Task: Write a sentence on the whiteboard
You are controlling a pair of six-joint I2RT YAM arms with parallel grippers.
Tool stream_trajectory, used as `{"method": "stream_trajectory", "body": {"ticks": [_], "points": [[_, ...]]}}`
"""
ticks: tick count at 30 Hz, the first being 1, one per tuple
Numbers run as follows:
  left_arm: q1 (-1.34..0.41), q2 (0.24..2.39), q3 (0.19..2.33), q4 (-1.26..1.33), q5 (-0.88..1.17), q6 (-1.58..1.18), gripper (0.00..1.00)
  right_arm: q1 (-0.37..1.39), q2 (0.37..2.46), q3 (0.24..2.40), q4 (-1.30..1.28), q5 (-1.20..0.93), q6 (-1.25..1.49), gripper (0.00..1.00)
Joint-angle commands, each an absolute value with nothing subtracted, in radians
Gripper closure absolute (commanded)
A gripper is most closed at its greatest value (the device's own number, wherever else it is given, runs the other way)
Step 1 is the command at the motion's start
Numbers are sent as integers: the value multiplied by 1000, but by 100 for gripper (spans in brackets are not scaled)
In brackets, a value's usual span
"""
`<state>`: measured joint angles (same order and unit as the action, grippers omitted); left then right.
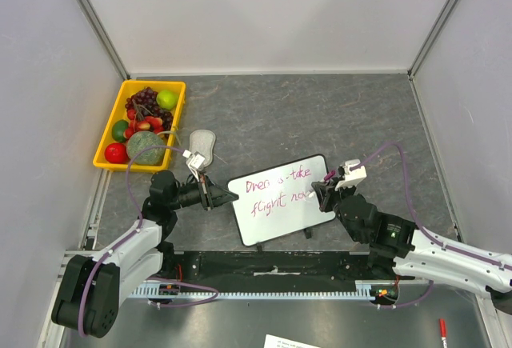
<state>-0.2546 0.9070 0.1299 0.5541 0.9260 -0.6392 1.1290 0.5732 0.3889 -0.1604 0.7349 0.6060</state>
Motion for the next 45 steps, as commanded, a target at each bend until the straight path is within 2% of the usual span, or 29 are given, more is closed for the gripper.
{"method": "stream_trajectory", "body": {"ticks": [1, 23, 45], "points": [[-256, 905, 130, 574, 916, -563, 98, 1124, 591, 382, -204, 759, 620, 100], [-256, 904, 129, 575, 916, -563, 98, 1123, 603, 459, -126, 841, 542, 100], [-256, 902, 129, 575, 914, -564, 98, 1121, 572, 368, -199, 801, 615, 100]]}}
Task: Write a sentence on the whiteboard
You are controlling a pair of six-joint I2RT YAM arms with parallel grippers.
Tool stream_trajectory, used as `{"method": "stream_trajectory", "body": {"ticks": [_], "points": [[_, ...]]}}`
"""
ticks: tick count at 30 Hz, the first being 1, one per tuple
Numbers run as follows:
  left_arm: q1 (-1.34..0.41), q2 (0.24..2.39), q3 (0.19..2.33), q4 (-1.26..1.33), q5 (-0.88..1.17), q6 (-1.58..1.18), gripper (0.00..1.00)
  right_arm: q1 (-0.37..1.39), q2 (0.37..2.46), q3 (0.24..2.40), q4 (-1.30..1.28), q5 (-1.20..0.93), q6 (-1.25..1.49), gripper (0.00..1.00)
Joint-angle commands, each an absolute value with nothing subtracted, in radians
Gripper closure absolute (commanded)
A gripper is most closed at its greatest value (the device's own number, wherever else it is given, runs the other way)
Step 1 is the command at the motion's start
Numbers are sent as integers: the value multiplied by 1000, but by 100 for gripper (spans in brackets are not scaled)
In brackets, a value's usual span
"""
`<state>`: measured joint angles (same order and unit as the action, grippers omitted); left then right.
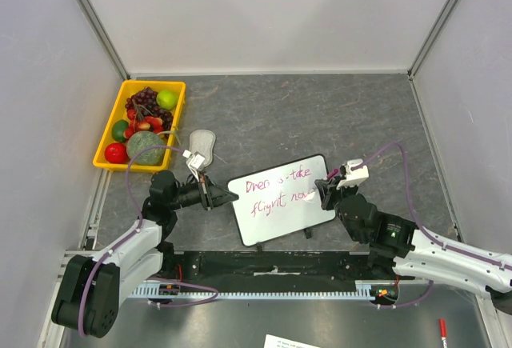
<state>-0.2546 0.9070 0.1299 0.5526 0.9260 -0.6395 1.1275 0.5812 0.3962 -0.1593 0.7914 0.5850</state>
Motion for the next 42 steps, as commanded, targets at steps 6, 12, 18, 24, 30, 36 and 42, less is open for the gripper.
{"method": "stream_trajectory", "body": {"ticks": [6, 12, 18, 24, 30, 36, 42], "points": [[-256, 903, 127, 574, 914, -563, 98, 1121, 568, 373, -209, 819, 615, 100], [-256, 902, 127, 574, 914, -563, 98, 1120, 583, 388, -209, 831, 601, 100], [-256, 904, 129, 574, 914, -563, 98, 1118, 600, 387, -218, 828, 604, 100], [-258, 904, 129, 575, 914, -565, 98, 1117, 591, 383, -236, 838, 617, 100], [-256, 902, 127, 575, 914, -565, 98, 1115, 580, 399, -247, 862, 609, 100], [-256, 900, 127, 574, 914, -565, 98, 1114, 572, 426, -230, 900, 589, 100], [-256, 902, 129, 575, 914, -565, 98, 1112, 571, 443, -173, 914, 548, 100]]}}
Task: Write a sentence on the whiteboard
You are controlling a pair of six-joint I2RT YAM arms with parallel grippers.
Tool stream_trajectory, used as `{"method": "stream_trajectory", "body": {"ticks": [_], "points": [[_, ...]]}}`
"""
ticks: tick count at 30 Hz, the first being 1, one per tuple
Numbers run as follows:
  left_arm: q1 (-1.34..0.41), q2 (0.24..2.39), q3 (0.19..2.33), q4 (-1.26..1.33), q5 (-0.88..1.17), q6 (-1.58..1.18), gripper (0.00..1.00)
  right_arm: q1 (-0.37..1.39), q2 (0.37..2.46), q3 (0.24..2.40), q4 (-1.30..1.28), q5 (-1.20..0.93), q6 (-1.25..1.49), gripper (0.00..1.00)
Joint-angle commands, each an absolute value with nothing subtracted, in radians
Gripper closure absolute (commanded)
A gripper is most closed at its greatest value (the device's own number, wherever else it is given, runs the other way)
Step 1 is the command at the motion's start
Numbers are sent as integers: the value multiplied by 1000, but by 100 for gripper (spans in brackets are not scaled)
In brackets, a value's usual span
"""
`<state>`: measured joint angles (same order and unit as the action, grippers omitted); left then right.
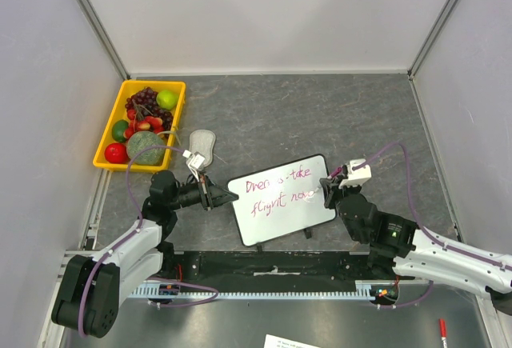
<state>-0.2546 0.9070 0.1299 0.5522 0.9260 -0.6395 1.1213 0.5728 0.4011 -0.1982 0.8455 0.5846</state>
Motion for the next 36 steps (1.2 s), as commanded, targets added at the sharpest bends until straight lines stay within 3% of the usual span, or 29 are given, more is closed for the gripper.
{"method": "stream_trajectory", "body": {"ticks": [1, 27, 36], "points": [[-256, 902, 129, 574, 914, -563, 98, 1114, 572, 446, -164, 914, 542, 100], [-256, 885, 130, 557, 910, -558, 97, 1114, 502, 522, -193, 689, 583, 100], [-258, 851, 130, 531, 894, -551, 77, 1114, 448, 558, -405, 594, 693, 100]]}}
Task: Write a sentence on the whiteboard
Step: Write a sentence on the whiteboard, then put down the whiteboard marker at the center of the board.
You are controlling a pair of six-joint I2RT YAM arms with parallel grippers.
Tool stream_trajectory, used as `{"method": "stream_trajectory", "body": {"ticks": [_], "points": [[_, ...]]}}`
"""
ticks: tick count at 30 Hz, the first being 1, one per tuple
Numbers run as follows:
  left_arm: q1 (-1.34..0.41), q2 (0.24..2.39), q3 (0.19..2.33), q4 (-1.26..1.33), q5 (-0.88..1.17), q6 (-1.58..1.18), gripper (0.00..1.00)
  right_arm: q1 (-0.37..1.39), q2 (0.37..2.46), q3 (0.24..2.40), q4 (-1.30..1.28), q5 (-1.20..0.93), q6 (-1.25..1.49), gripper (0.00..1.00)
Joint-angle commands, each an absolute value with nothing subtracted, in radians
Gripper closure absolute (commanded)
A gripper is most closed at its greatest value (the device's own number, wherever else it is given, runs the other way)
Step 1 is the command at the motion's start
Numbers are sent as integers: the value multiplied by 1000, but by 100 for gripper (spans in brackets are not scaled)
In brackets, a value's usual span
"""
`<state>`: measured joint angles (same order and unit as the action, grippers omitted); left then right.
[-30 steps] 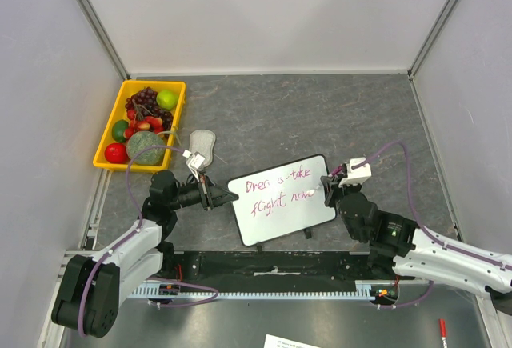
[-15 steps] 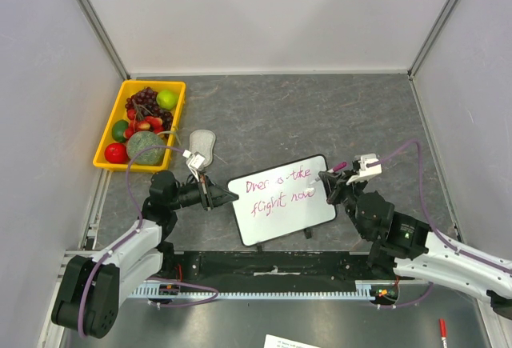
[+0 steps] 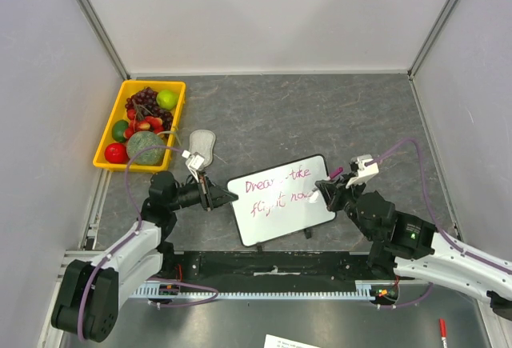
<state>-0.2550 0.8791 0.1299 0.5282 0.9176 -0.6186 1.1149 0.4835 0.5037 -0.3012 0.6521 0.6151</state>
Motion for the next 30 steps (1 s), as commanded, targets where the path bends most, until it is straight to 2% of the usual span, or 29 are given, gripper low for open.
{"method": "stream_trajectory", "body": {"ticks": [1, 4, 9, 14, 16, 23, 27, 30], "points": [[-256, 845, 129, 529, 894, -551, 75, 1114, 446, 558, -425, 578, 710, 100], [-256, 825, 127, 523, 893, -551, 68, 1112, 445, 555, -488, 531, 770, 100], [-256, 761, 120, 506, 893, -546, 42, 1114, 433, 557, -603, 456, 870, 100], [-256, 622, 135, 388, 803, -537, 29, 1114, 390, 552, -712, 391, 942, 100], [-256, 545, 144, 326, 737, -548, 15, 1114, 382, 551, -748, 362, 971, 99], [-256, 301, 261, 26, 450, -541, 9, 1114, 365, 471, -816, 233, 1084, 86], [-256, 308, 369, -81, 399, -541, 8, 1112, 330, 431, -862, 235, 1153, 85], [-256, 356, 440, -110, 405, -548, 8, 1114, 304, 426, -873, 247, 1178, 76]]}}
